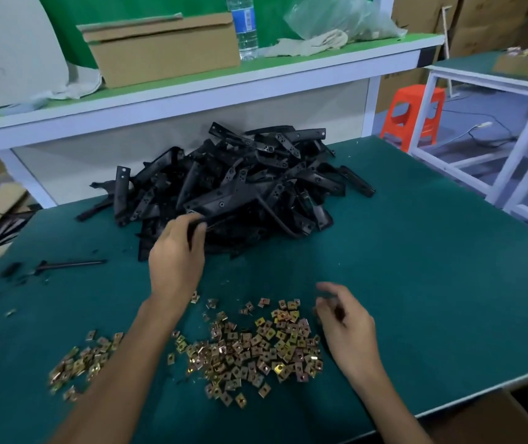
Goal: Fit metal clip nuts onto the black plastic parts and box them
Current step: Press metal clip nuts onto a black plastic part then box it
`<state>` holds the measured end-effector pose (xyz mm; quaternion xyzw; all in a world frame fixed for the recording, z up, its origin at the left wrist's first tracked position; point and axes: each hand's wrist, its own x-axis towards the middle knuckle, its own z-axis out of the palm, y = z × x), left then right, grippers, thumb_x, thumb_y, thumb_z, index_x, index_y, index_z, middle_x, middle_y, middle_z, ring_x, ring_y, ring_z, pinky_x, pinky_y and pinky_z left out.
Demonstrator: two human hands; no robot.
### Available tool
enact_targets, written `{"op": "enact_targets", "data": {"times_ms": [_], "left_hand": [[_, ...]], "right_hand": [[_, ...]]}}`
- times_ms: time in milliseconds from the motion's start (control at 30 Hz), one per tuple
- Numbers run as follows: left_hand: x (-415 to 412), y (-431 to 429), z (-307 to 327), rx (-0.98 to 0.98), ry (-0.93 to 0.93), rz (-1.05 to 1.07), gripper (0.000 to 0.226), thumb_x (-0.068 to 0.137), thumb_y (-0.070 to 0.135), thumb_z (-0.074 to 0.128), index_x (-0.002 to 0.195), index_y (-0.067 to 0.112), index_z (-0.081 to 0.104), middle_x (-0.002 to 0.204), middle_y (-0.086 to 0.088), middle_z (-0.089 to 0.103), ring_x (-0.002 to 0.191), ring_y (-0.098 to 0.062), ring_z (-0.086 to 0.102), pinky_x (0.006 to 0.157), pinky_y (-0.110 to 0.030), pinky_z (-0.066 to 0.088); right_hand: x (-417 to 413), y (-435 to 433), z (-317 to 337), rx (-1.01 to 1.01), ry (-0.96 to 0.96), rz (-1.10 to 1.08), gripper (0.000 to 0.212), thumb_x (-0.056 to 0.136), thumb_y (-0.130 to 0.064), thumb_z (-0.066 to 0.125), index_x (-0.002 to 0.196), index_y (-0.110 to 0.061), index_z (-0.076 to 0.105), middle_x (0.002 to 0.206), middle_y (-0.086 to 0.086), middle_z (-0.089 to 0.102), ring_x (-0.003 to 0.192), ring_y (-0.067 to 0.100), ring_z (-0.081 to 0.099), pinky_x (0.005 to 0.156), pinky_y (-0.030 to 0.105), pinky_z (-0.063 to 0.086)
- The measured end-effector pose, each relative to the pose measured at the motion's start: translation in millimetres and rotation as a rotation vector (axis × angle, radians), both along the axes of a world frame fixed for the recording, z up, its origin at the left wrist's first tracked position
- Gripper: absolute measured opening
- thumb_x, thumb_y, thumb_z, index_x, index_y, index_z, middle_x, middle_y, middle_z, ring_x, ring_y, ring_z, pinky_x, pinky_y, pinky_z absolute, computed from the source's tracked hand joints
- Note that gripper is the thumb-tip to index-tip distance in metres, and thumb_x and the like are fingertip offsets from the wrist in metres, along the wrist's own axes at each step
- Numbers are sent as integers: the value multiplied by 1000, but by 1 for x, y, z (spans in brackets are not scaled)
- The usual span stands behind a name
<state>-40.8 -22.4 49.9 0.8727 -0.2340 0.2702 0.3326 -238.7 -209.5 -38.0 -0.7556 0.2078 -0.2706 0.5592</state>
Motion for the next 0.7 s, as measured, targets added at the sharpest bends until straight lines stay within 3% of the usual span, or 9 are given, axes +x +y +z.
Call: {"op": "enact_targets", "data": {"times_ms": [67,167,233,300,367,433,533,600,700], "left_hand": [[-42,-4,15,-105,-18,-86,22,100,34,59,113,18,65,101,6,68,86,-4,61,75,-19,50],[-119,-27,9,-71,-117,-311,13,96,29,63,100,17,66,91,7,63,77,-4,58,68,-17,49],[-158,-44,-8,19,-160,-426,12,93,25,69,92,13,69,85,1,63,73,-12,59,65,-27,51],[-180,-52,-20,126,-88,-568,26,92,41,70,99,17,70,93,1,65,83,-14,60,75,-27,49],[-175,-47,-27,151,4,-652,41,90,58,64,110,23,69,102,6,67,94,-11,61,86,-25,42],[-148,-29,-29,124,86,-548,33,96,55,55,108,28,69,101,12,70,95,-6,61,88,-25,42],[-84,14,-42,235,212,-205,19,102,21,54,102,15,72,98,1,72,91,-17,65,84,-38,52],[-49,43,-54,385,275,24,27,98,3,52,118,9,69,114,-9,70,103,-30,64,88,-44,53],[-27,67,-70,560,372,142,44,102,14,47,146,16,49,147,-4,53,127,-31,53,102,-45,43]], "right_hand": [[1,5,2,-43,-40,7,49,96,-38,63,135,-58,42,107,-24,64,90,6,64,74,18,49],[6,15,3,-81,-166,-8,88,85,-51,71,152,-59,16,135,-41,35,116,3,53,84,18,51],[11,18,-4,-20,-254,33,77,96,-34,69,153,-56,23,146,-36,31,135,1,43,103,27,46],[13,22,-7,61,-288,56,58,102,-23,59,146,-56,39,150,-27,40,141,4,41,112,36,39],[14,23,-5,158,-300,17,39,104,-37,56,135,-60,49,140,-33,51,134,-4,47,107,19,40],[14,19,-2,221,-281,-51,29,99,-50,54,127,-59,56,130,-37,58,122,-12,54,95,6,42],[19,10,-6,396,-252,-111,25,104,-39,54,127,-44,63,119,-21,69,105,1,67,90,25,51],[23,9,-7,475,-249,-133,23,106,-29,53,122,-38,66,107,-9,74,91,11,70,78,28,56],[27,11,-7,463,-259,-133,19,104,-31,55,115,-40,68,97,-10,75,83,13,69,67,22,57]]}}
